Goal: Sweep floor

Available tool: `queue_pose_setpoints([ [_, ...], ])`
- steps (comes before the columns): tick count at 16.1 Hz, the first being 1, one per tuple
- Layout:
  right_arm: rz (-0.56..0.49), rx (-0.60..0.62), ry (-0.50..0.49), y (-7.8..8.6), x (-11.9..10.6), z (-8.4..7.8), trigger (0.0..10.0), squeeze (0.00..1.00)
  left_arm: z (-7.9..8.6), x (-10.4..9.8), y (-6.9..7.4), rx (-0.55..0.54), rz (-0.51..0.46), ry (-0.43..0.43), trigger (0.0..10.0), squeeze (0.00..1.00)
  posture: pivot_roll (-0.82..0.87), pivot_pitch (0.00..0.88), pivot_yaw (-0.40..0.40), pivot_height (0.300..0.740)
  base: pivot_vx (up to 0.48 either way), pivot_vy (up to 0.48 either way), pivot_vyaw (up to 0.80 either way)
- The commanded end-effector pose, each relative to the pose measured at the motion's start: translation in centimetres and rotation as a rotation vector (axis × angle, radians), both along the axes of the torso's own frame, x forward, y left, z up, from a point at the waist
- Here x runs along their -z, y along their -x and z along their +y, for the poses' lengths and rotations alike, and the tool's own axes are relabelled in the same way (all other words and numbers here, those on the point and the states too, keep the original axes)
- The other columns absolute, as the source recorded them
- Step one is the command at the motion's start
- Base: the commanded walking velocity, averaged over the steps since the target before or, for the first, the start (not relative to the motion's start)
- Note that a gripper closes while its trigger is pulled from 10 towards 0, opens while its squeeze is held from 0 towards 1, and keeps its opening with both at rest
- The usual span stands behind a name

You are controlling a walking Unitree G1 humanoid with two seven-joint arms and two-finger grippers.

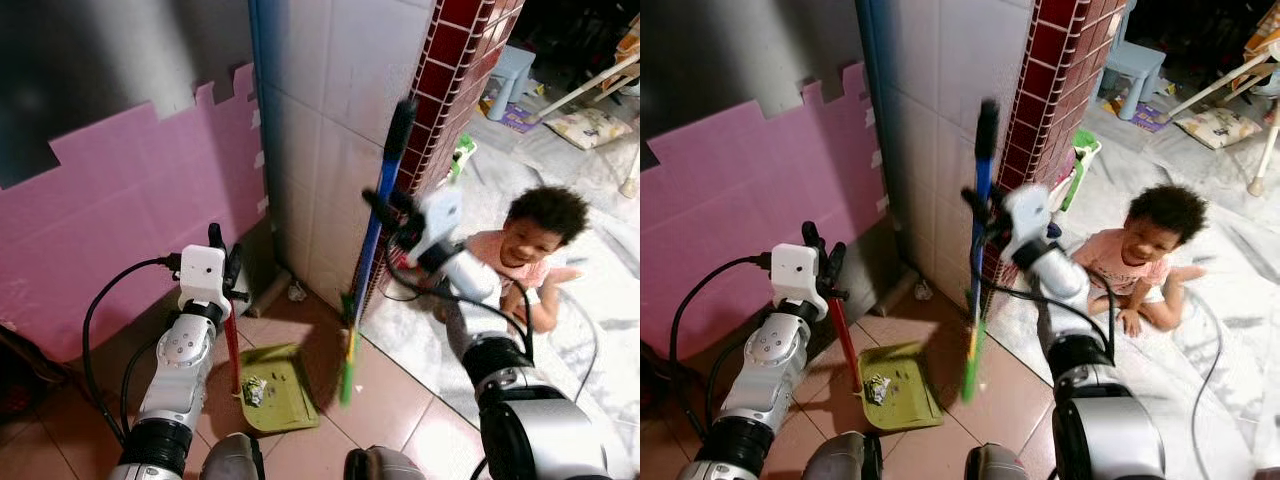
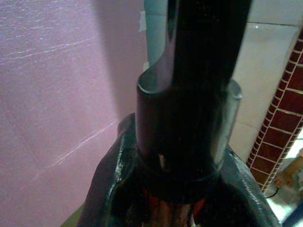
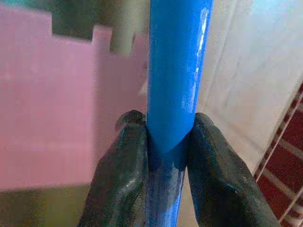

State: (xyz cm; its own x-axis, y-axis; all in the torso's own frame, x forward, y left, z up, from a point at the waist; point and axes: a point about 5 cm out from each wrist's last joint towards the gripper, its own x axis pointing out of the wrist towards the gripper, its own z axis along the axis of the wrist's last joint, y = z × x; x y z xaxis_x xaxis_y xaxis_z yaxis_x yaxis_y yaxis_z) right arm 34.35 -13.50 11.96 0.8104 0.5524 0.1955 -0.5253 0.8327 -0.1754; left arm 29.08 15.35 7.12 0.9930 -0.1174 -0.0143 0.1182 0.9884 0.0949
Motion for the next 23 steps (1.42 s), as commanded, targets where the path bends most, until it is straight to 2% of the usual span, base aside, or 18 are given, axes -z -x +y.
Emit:
queue_pose_setpoints([
  [1,-0.051,0.010,0.024,-0.1,-0.5,-0.1,10.0,0.00,-0.4,-0.6,-0.2,0.006,-0.023,-0.008,10.0,0.00,-0.03,0.128,-0.049,0.740,0.000,0.000,0.00],
  [3,-0.021,-0.005,0.054,0.4,0.7,0.6,10.0,0.00,-0.6,-0.9,-0.2,0.005,-0.030,-0.002,10.0,0.00,-0.03,0.139,-0.058,0.740,0.000,0.000,0.00],
  [6,0.028,-0.022,0.025,1.2,2.2,1.6,10.0,0.00,-0.9,-1.0,-0.1,0.002,-0.034,0.008,10.0,0.00,-0.03,0.153,-0.069,0.740,0.000,0.000,0.00],
  [12,0.124,-0.041,-0.139,2.3,3.7,4.7,10.0,0.00,-1.2,-1.1,-0.2,-0.016,-0.033,0.025,10.0,0.00,-0.03,0.163,-0.091,0.740,0.000,0.000,0.00],
  [17,0.169,-0.075,-0.390,0.8,1.5,5.4,10.0,0.00,-1.5,-0.8,-0.4,-0.024,-0.027,0.045,10.0,0.00,-0.07,0.144,-0.104,0.740,0.000,0.000,0.00],
  [20,0.170,-0.156,-0.479,0.2,-0.2,5.1,10.0,0.00,-1.9,-0.7,-0.6,-0.026,-0.025,0.054,10.0,0.00,-0.09,0.133,-0.111,0.740,0.000,0.000,0.00],
  [23,0.156,-0.226,-0.498,-0.2,-1.9,3.8,10.0,0.00,-2.2,-0.7,-0.9,-0.030,-0.031,0.065,10.0,0.00,-0.10,0.122,-0.115,0.740,0.000,0.000,0.00],
])
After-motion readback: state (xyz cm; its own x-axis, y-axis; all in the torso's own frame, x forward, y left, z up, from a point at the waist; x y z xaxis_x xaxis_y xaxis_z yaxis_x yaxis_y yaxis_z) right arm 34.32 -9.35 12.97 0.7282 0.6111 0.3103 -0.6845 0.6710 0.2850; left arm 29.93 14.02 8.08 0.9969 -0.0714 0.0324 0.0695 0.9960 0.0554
